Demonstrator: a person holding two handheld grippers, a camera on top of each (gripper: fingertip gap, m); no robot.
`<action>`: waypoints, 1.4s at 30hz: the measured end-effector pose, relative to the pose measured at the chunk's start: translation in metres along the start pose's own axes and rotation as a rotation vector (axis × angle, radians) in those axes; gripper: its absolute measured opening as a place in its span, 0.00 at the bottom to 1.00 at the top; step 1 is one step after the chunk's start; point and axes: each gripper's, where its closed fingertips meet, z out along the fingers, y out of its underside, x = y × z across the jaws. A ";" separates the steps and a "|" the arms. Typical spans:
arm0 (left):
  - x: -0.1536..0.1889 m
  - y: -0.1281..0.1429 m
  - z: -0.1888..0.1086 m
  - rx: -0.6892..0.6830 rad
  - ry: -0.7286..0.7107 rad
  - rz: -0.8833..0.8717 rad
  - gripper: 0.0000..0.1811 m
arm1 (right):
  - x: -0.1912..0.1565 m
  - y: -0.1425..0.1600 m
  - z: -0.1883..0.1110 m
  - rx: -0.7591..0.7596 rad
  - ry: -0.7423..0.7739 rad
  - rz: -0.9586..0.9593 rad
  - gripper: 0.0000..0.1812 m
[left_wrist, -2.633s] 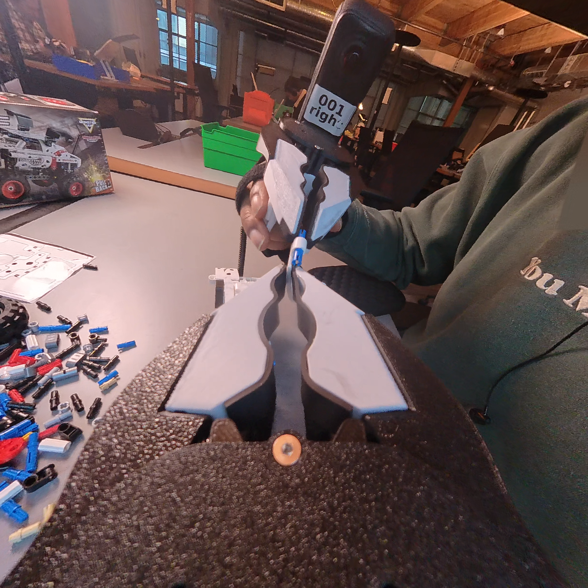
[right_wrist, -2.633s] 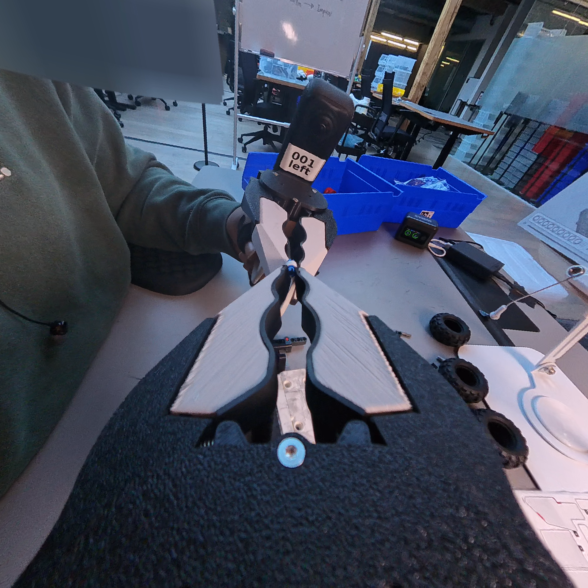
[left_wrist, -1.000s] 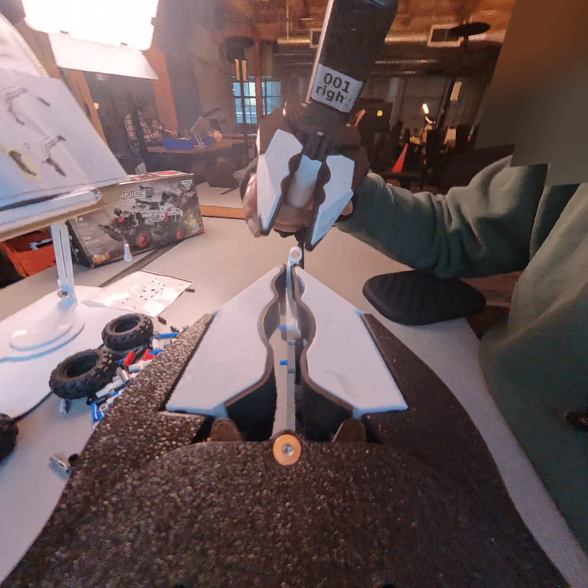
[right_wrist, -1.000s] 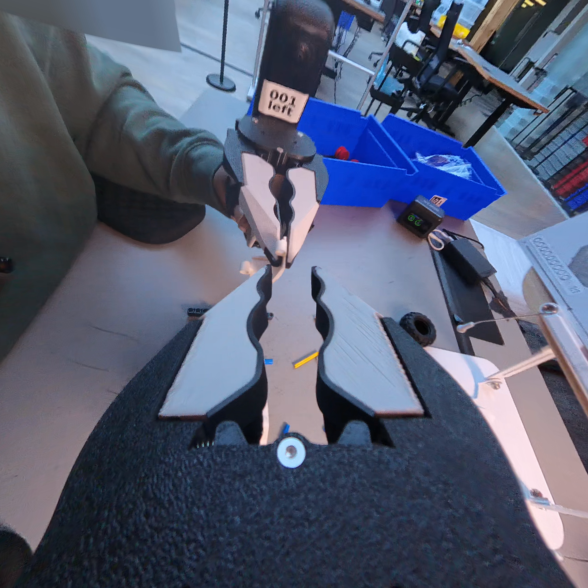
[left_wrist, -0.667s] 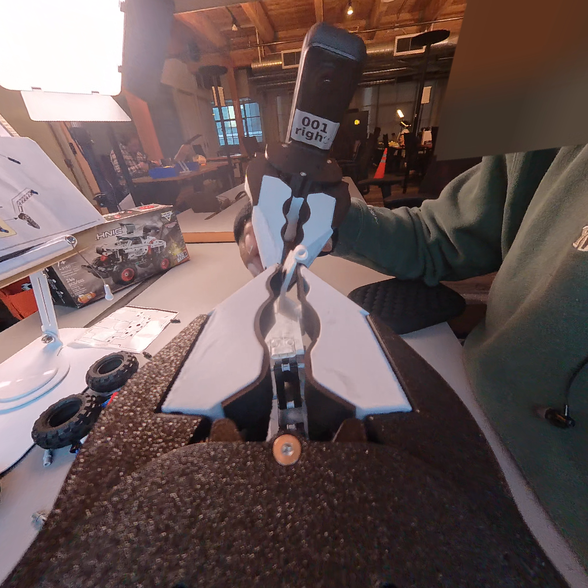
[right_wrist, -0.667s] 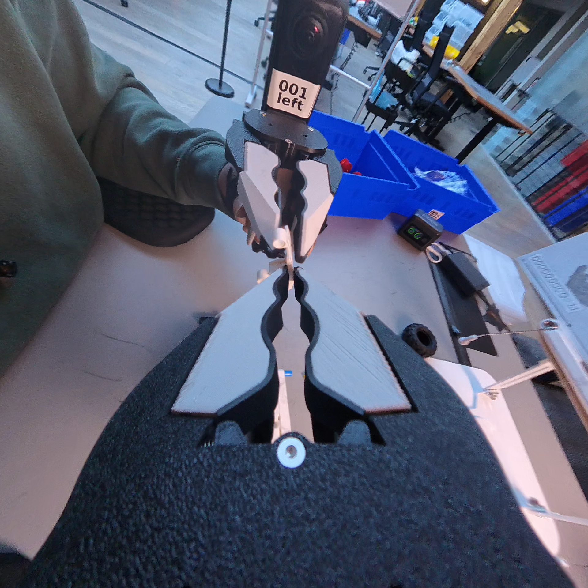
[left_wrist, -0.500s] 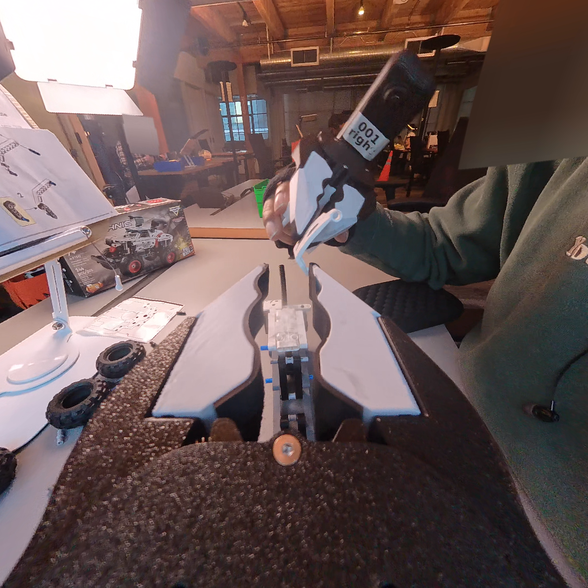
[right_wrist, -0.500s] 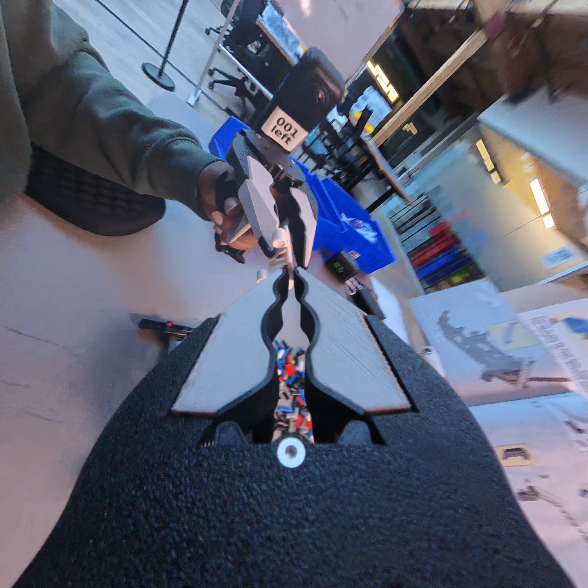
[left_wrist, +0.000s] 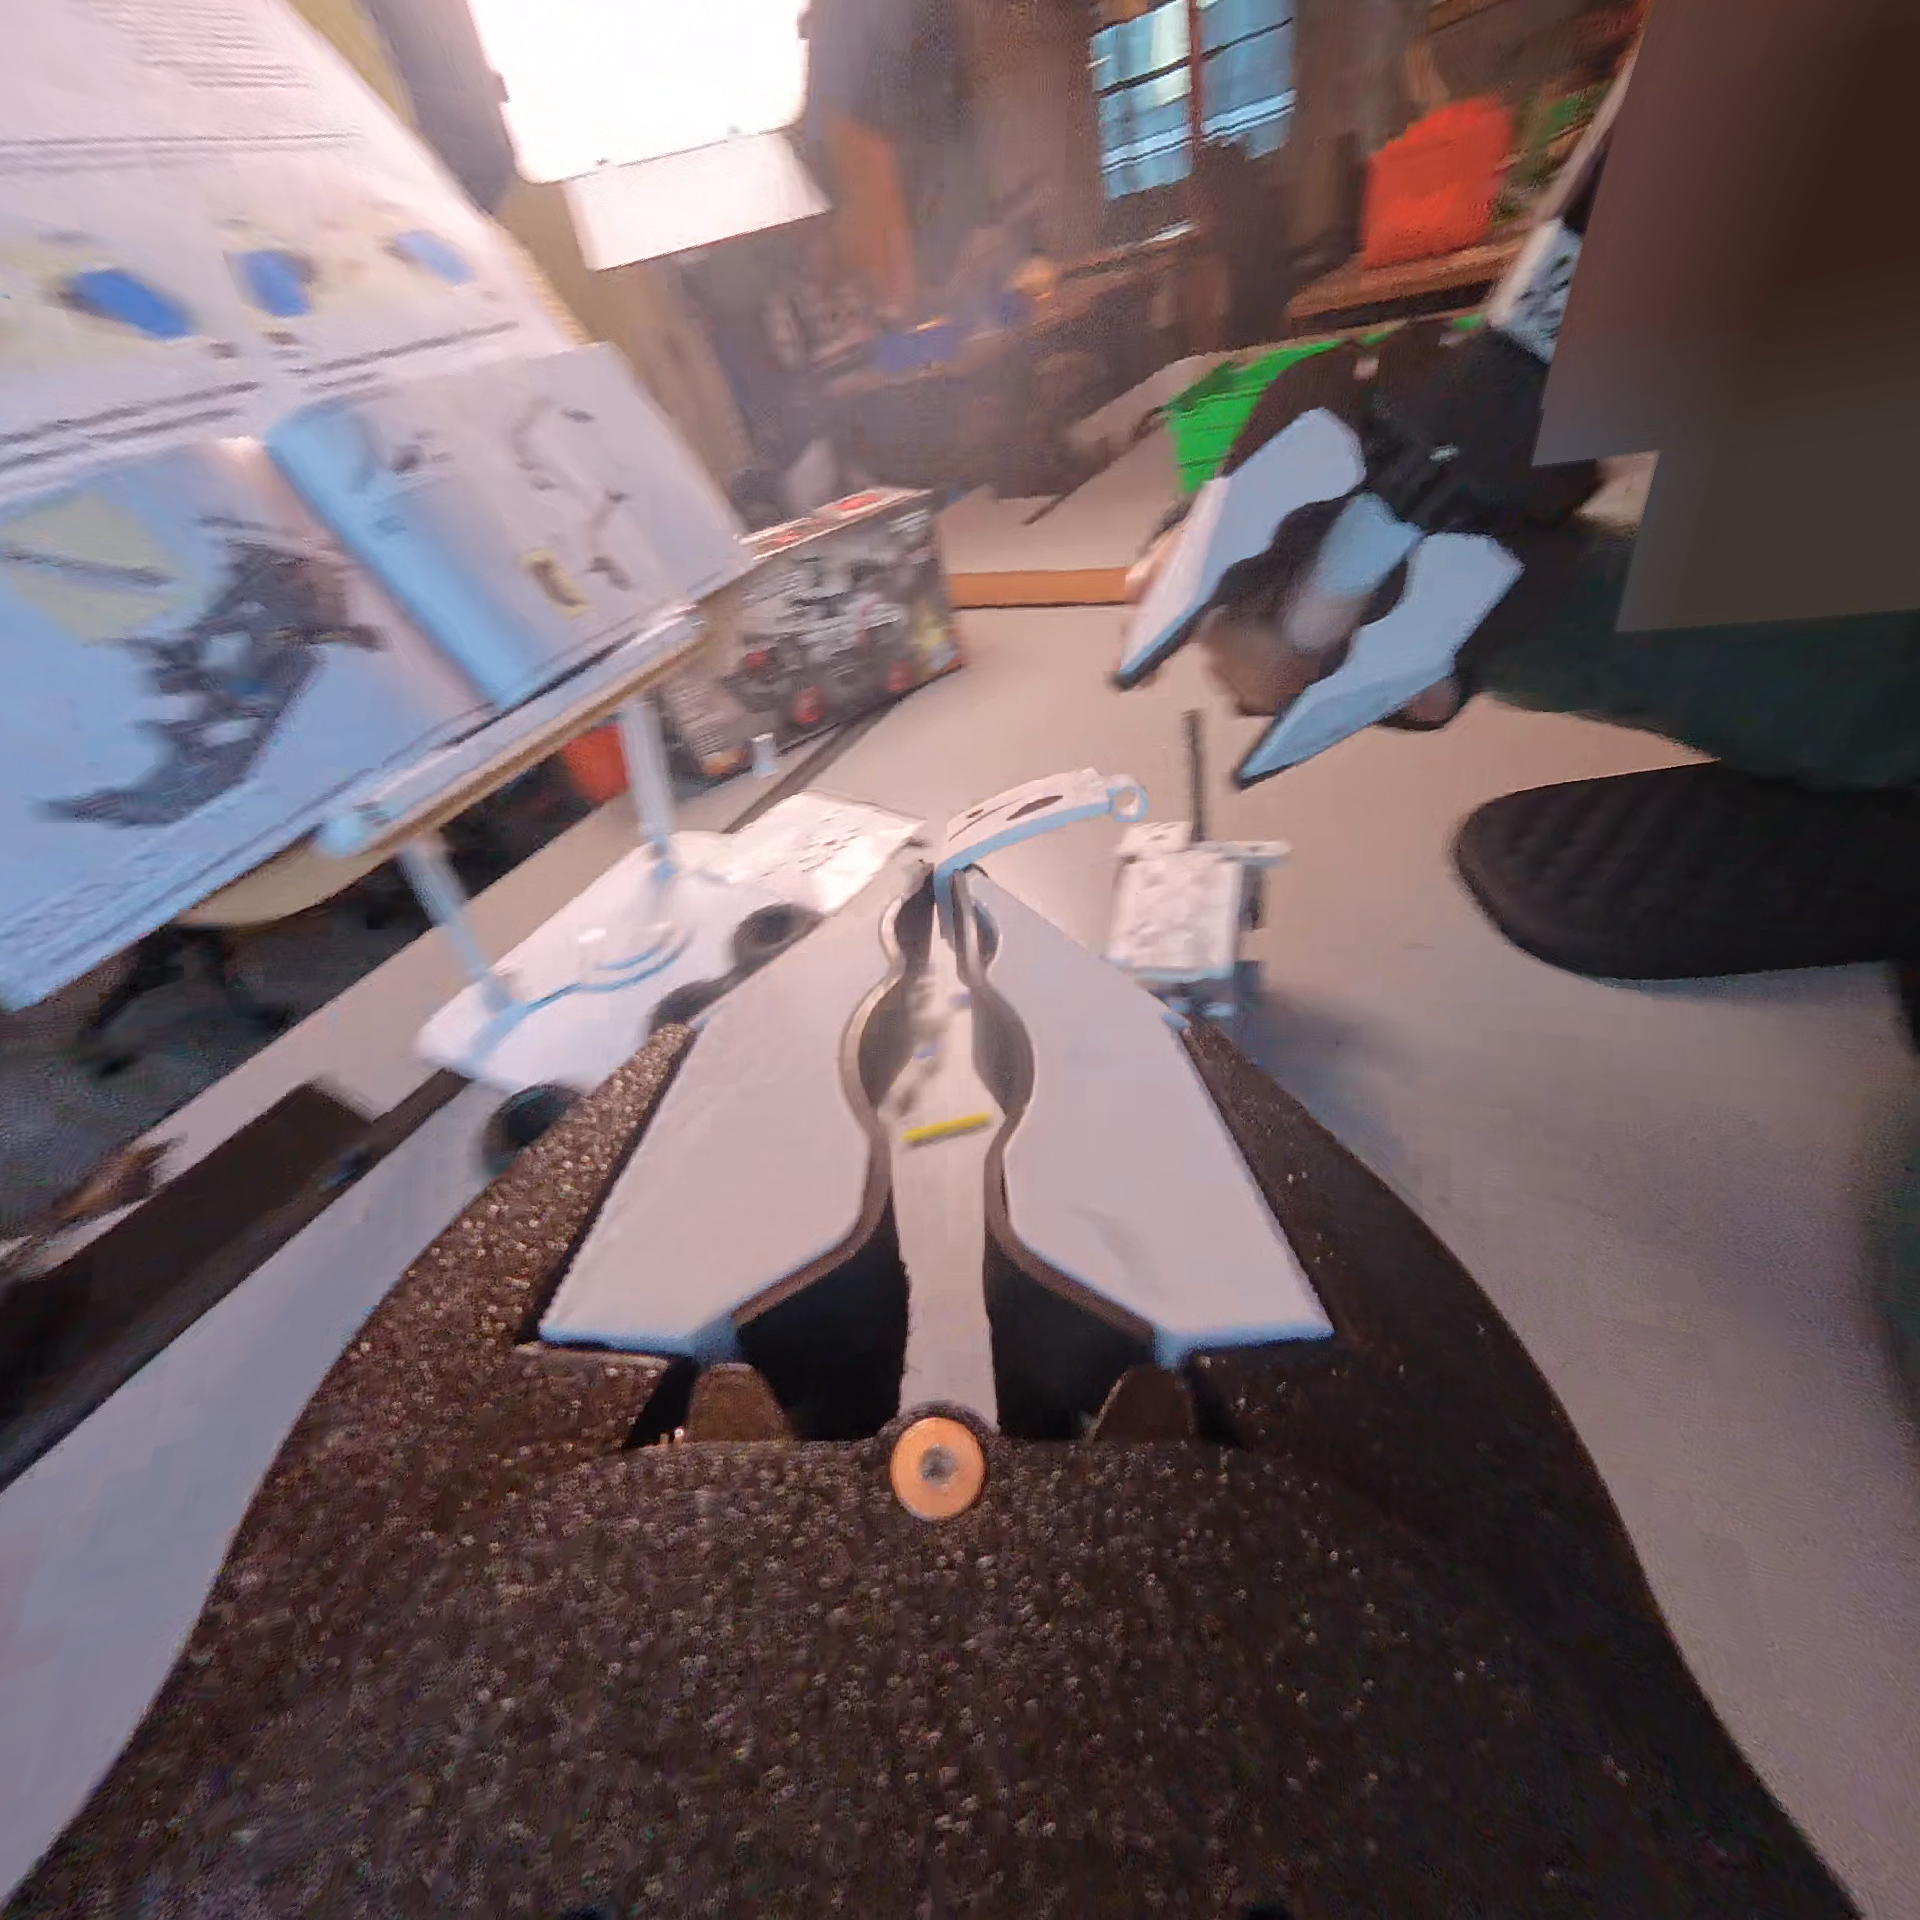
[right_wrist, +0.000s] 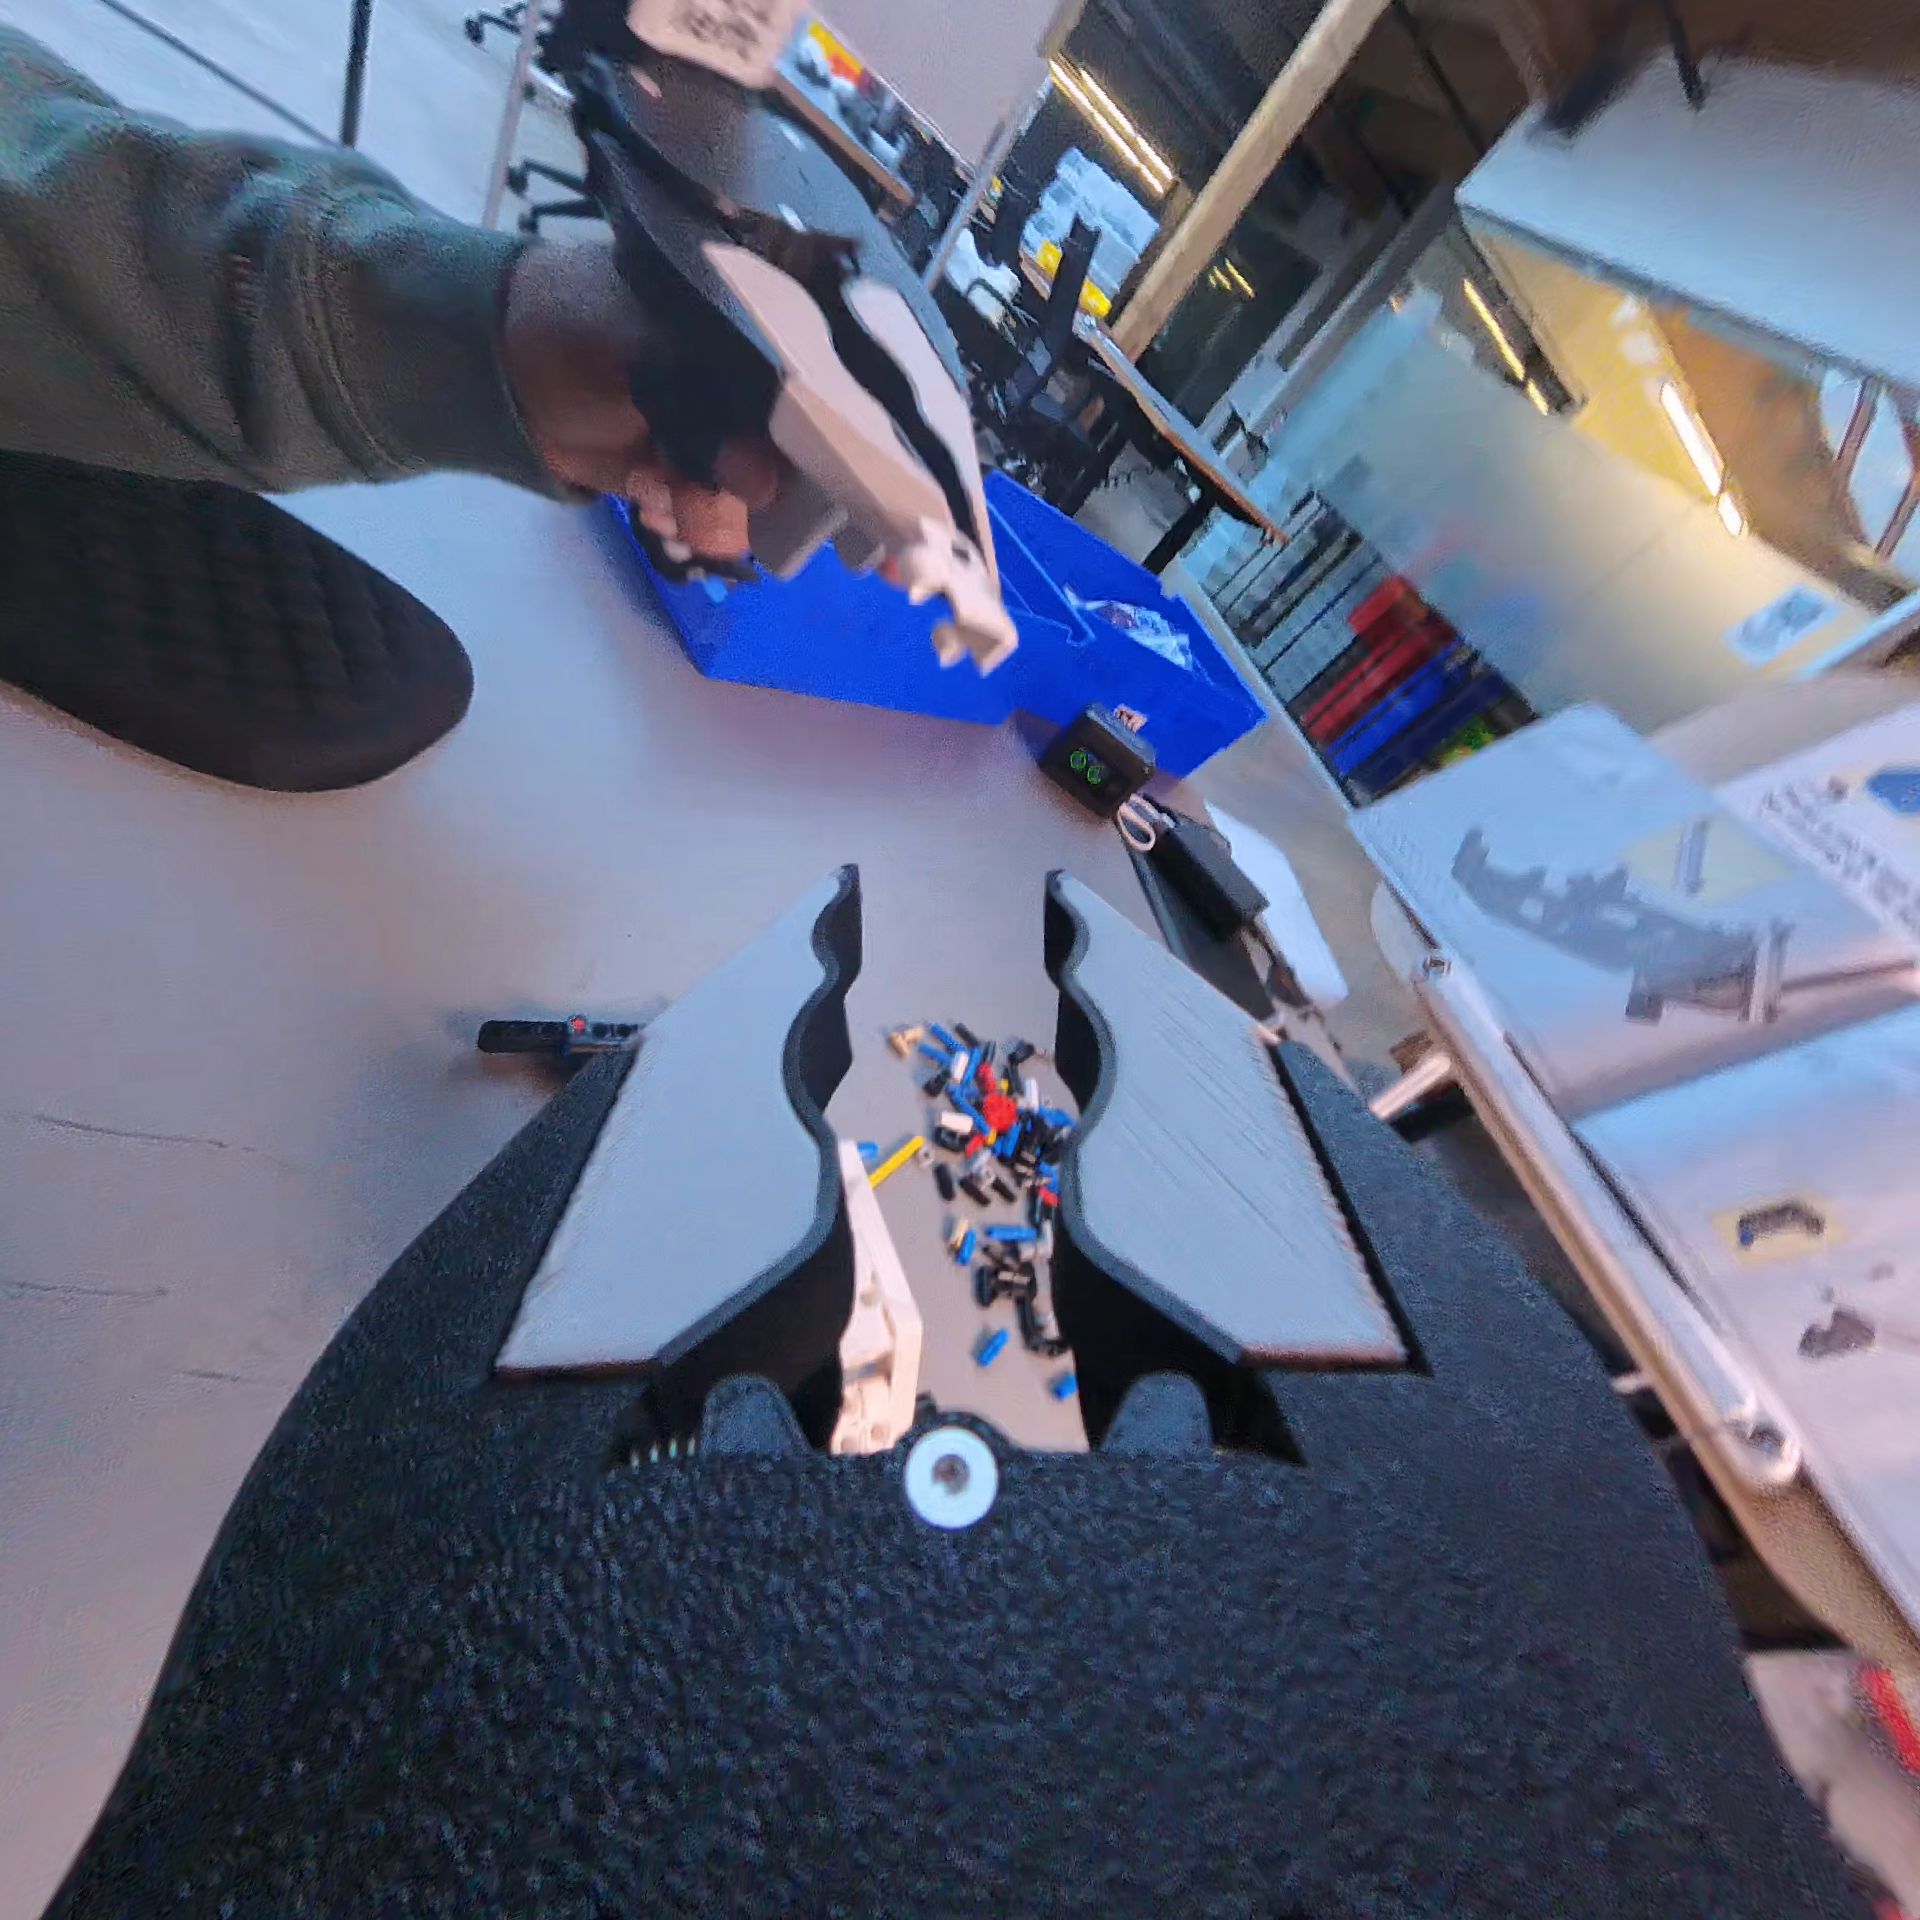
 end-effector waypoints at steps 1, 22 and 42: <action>-0.024 0.004 -0.019 -0.050 -0.126 0.017 0.01 | 0.005 0.006 -0.007 -0.008 0.017 0.054 0.20; -0.167 0.201 -0.265 -1.074 -0.858 -0.219 0.12 | -0.001 0.091 -0.101 -0.242 0.217 0.397 0.18; 0.080 0.088 0.099 -0.314 0.390 -0.272 0.41 | -0.038 0.112 -0.062 -0.316 0.104 0.274 0.17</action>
